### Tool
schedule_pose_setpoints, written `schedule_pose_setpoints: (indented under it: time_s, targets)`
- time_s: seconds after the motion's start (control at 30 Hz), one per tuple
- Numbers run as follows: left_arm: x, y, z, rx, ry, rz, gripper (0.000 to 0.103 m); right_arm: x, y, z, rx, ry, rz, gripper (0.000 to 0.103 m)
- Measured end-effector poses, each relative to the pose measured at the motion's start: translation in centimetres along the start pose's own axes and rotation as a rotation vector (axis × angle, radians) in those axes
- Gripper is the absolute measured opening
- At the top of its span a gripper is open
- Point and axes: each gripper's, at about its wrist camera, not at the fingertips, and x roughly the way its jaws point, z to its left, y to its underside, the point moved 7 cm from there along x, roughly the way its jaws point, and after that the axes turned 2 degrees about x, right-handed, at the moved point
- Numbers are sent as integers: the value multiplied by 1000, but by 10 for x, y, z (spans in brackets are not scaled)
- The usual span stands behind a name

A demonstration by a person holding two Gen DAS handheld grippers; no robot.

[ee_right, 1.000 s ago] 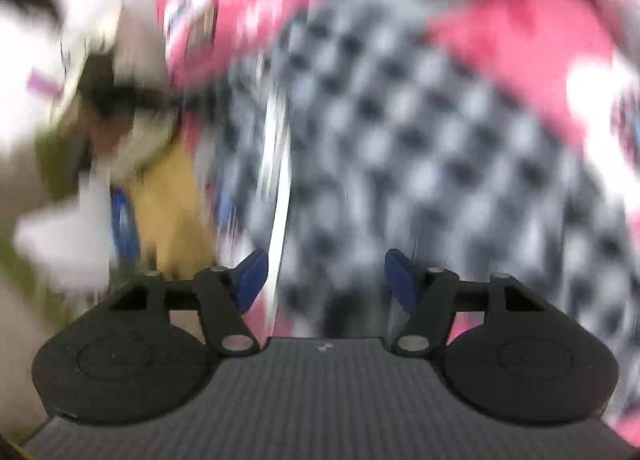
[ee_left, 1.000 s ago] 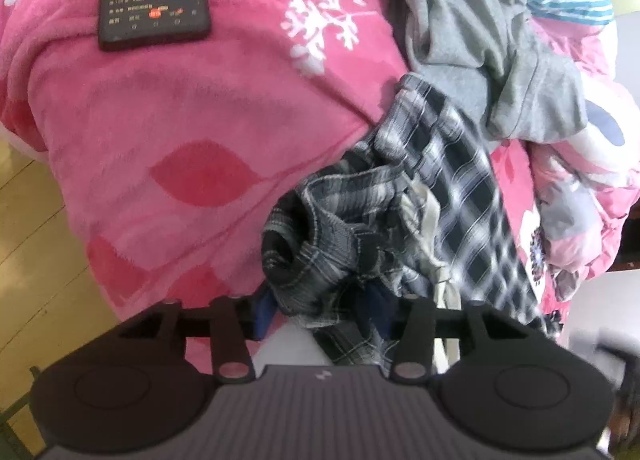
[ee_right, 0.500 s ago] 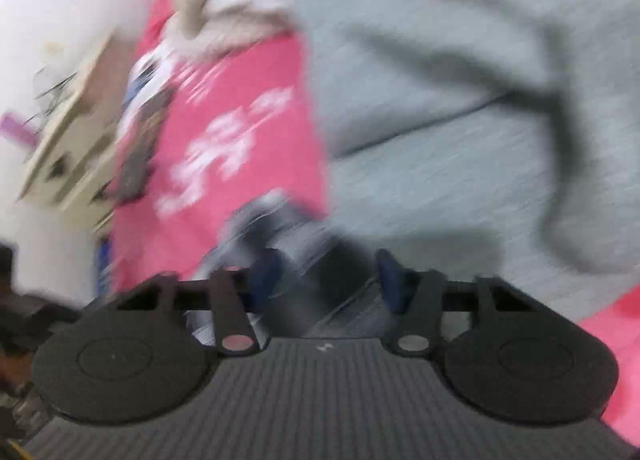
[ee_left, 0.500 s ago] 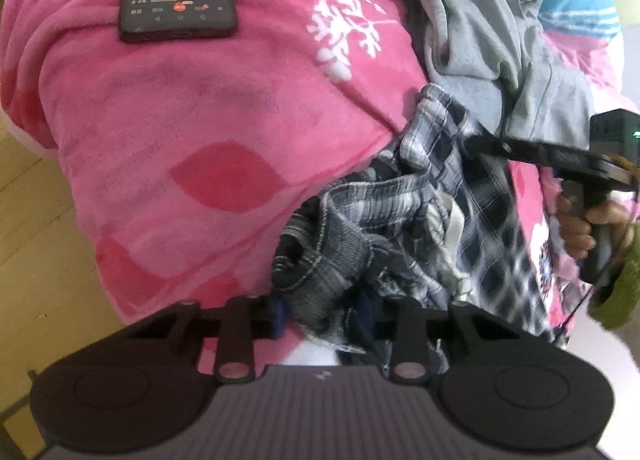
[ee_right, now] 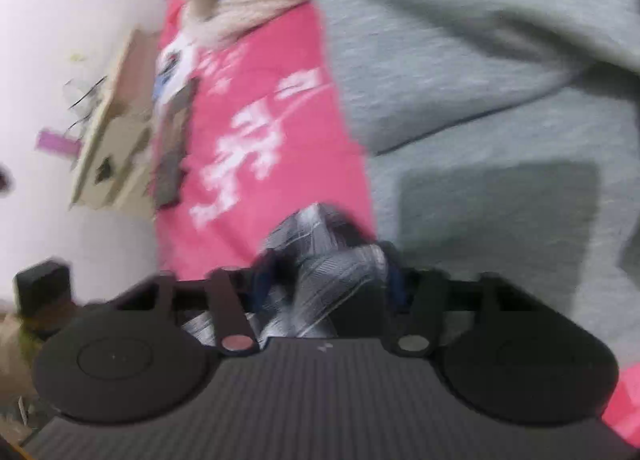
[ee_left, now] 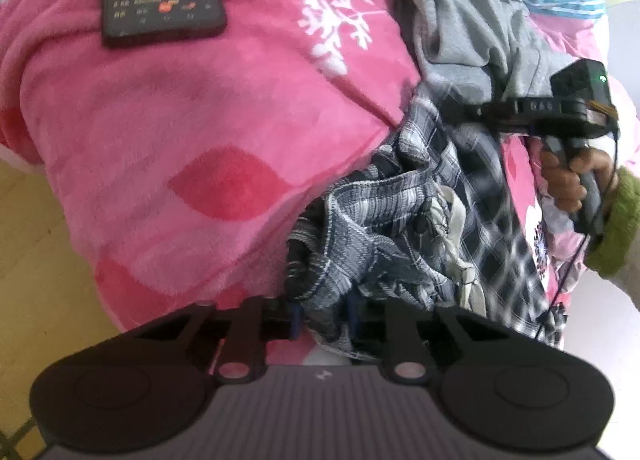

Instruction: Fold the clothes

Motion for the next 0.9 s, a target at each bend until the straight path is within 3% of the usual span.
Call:
schedule_pose_setpoints:
  time_s: [0.03,0.13,0.27,0.37,0.5,0.57,0.73,0.77,0.87,0.9]
  targets:
    - [-3,0,-3,9,-1,-15,15,-6,5,7,-23,13,-14,17]
    - [-4,-8,-10,35,3,-50,13,-51,12,36,-109,50,-181,14]
    - [-2,-24,-19,70,14,-89,13,-110,16,44,-180,188,-405,14]
    - [1,-39,-23,91,9,-111,11,-110,13,23,-174,294,-412,13]
    - [-5,-60,-26,190,-23,-148,11,-108,0,23,-241,351,-467,12]
    - [3,-62,-18,201,-46,-122,11,-101,-6,16,-249,371,-478,12]
    - [20,-62,3,180,-67,-61,11,-40,-14,-10,-356,459,-368,15]
    - [21,-63,6,164,-56,-55,11,-30,-16,-16,-363,480,-351,24]
    - [22,-66,11,119,-21,-38,14,-25,-20,-30,-298,471,-353,36]
    - [21,-66,13,98,-10,-34,15,-31,-21,-30,-270,471,-356,46]
